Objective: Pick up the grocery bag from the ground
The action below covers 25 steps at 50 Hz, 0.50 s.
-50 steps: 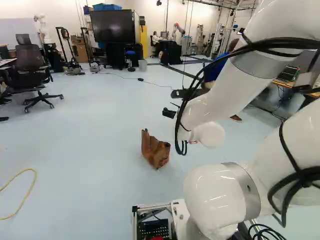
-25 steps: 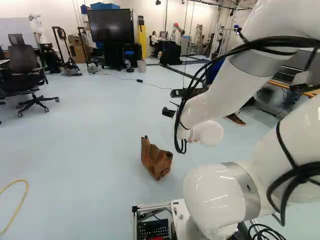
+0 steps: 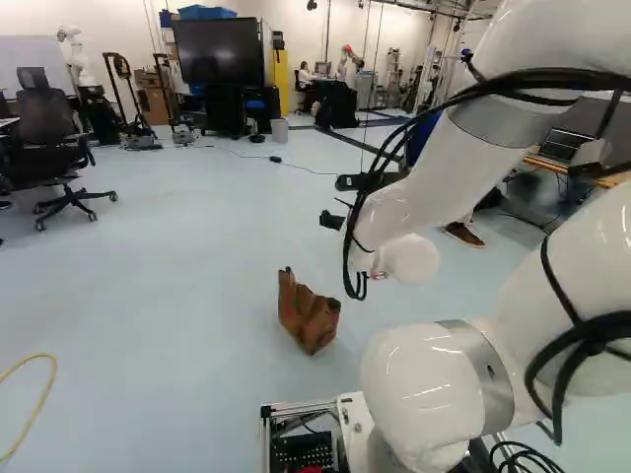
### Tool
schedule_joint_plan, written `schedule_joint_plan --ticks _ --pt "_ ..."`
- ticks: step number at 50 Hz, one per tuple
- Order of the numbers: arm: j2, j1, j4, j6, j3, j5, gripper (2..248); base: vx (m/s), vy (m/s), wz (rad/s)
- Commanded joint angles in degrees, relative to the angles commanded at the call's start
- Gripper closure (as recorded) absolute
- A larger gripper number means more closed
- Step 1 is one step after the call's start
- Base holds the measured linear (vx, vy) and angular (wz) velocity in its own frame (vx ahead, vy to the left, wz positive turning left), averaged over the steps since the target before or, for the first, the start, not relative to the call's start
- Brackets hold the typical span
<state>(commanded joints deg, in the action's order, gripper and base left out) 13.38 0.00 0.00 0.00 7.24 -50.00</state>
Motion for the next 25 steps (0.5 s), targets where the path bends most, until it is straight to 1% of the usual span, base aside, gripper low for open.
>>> schedule_joint_plan --ticks 7,17,21,25 --pt "-1.8 0.0 0.0 0.0 1.6 0.0 3 0.0 0.0 0.0" --pt "-5.4 0.0 0.0 0.0 4.8 0.1 3 0.0 0.0 0.0" --pt "-7.0 0.1 0.0 0.0 6.3 0.9 3 0.0 0.0 0.0" --pt "-8.7 0.2 0.0 0.0 8.0 2.6 3 0.0 0.0 0.0"
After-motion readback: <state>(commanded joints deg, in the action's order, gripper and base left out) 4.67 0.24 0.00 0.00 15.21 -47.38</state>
